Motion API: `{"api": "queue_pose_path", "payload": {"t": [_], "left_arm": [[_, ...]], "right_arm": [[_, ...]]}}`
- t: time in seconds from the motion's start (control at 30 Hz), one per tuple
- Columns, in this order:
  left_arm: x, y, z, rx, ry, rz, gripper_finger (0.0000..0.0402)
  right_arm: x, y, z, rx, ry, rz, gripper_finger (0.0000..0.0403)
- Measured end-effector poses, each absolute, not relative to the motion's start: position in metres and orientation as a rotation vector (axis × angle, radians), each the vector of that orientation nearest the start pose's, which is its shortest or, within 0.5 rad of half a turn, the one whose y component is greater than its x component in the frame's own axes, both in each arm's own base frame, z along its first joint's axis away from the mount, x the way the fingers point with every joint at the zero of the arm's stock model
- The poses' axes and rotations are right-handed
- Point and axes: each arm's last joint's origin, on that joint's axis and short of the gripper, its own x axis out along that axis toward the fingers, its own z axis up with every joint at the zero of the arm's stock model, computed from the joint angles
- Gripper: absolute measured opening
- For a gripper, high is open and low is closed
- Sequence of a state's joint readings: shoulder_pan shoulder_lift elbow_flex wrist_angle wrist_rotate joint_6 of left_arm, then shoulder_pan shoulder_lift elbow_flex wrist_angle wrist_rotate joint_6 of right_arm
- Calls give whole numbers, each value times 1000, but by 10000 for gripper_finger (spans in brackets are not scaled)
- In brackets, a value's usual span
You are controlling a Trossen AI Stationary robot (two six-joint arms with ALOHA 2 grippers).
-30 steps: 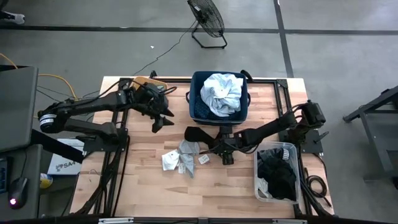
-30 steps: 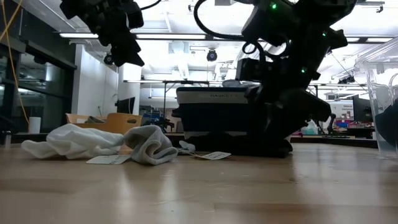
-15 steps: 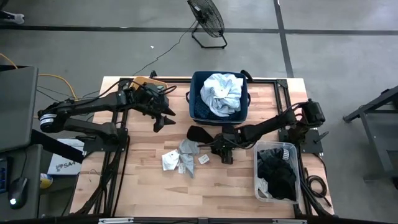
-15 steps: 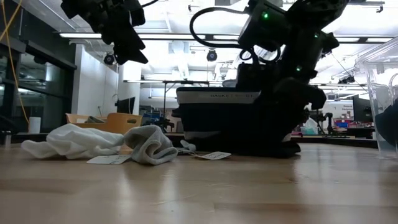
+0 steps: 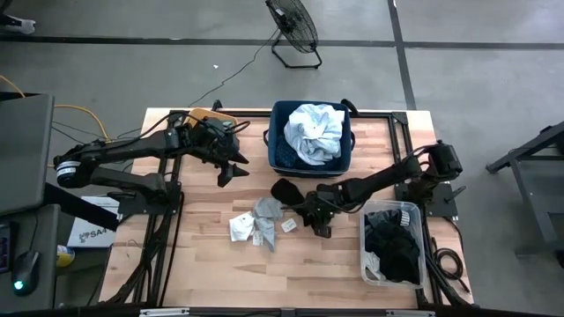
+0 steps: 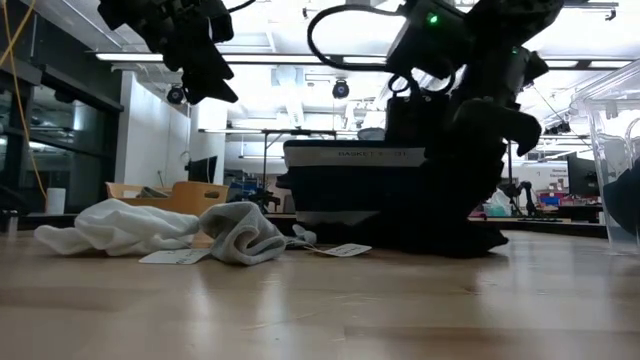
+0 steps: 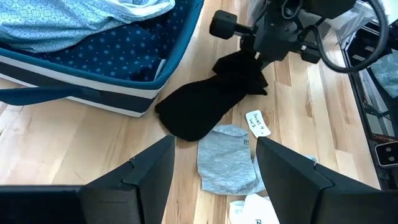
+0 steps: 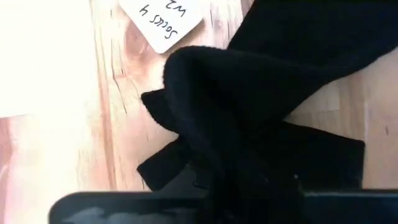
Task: Pick & Place Cloths
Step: Put the black sock into the yellow bin
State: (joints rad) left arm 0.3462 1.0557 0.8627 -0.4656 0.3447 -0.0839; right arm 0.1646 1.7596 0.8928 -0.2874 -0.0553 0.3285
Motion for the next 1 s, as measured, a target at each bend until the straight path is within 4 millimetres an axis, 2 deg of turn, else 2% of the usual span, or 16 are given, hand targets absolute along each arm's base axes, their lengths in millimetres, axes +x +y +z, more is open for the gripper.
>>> {"api": "queue_pose_path", "payload": {"t": [0.13,0.57,1.0], "left_arm": [[207,64,287,-305,620,27,223],[213,64,294,-285,531,-20,223],[230,30,314,-15,311,-193,223]], "right_arm": [[305,61,138,217,1127,5,11],[298,81,208,184,742,-4,9],[313,80,249,43,326,16,9]]}}
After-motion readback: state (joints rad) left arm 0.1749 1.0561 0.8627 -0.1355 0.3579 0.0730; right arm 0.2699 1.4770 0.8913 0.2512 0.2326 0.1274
